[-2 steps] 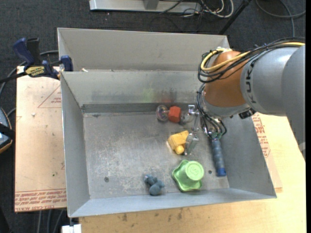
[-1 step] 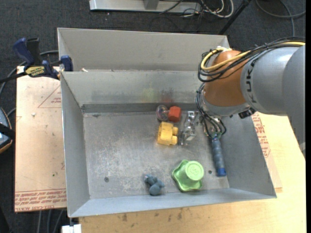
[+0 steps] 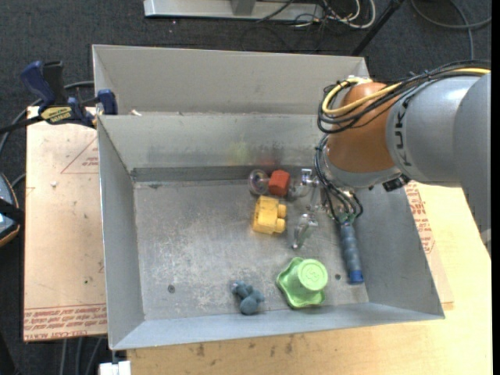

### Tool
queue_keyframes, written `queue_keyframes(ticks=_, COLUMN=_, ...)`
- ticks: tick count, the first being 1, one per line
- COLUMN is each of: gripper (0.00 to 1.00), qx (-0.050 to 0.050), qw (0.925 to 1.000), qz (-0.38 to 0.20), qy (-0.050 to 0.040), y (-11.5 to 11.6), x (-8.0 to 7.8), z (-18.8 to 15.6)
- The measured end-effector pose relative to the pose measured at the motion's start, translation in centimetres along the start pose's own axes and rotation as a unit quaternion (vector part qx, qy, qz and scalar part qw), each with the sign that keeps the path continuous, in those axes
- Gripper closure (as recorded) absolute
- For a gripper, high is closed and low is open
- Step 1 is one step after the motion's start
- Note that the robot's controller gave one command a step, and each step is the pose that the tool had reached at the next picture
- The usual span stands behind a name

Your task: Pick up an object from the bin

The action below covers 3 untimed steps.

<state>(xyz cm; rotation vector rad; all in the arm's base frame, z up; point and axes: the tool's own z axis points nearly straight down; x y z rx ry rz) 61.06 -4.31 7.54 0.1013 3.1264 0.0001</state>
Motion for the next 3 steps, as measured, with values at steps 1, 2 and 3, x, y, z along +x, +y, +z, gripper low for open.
queue_keyframes(ticks=1, gripper=0.0, qx=-0.001, qw=0.9996, qz=0.028, qy=0.0051, y=4.7, x=0.7, z=-0.9)
queue_keyframes(ticks=2, gripper=1.0, qx=0.0, qw=0.9995, qz=0.03, qy=0.0051, y=4.4, x=0.6, z=-0.9)
queue_keyframes(ticks=3, gripper=1.0, qx=-0.001, qw=0.9926, qz=-0.122, qy=0.0018, y=3.6, x=2.6, z=-18.7)
